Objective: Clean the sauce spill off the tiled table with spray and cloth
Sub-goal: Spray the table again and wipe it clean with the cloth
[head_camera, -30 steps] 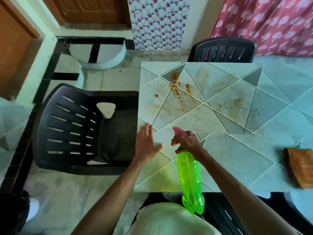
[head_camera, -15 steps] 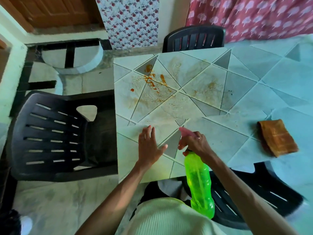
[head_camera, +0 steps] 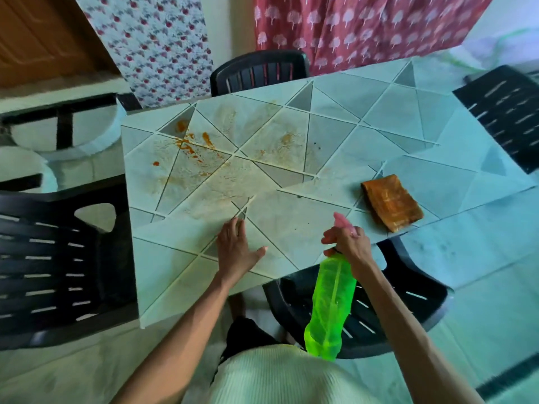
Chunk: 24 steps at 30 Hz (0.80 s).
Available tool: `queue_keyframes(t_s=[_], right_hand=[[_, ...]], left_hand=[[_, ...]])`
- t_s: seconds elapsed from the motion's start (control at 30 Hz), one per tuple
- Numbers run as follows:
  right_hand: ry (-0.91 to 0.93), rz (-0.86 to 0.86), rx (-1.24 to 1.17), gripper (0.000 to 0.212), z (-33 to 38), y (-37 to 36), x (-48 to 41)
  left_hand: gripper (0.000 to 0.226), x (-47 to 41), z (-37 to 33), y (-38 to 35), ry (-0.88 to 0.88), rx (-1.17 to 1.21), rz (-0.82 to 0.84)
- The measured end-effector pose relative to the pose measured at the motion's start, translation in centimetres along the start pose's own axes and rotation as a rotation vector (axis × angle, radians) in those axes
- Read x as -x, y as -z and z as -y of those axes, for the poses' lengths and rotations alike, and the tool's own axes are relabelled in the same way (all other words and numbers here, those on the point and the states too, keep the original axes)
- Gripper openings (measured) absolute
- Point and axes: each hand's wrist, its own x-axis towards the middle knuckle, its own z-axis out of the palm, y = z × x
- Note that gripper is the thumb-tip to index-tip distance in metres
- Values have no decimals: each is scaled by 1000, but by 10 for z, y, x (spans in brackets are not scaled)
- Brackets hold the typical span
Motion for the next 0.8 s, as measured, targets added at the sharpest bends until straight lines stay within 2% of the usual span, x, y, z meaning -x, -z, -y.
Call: queue_keyframes(t_s=[0.13,0.3,0.43,0.53,0.7,0.8], right_hand=[[-8,-39,-71,16,-6,26,1],[-55,5,43,7,-18,43,-2],[-81,75,30,12,-24,36,7],[-31,147,63,16,-23,31,18],[-3,228,130,38,-32,7,29],[15,296,152,35,-37,-17,38]], left_hand=[[105,11,-14,-9,32,-20,-6],[102,24,-18,-13,69,-26,-34],[103,34,-9,-13,103,-41,-46],[103,44,3,-11,124,-45,-68],[106,57,29,-6,149,-41,-73],[107,70,51,0,199,-19,-72]])
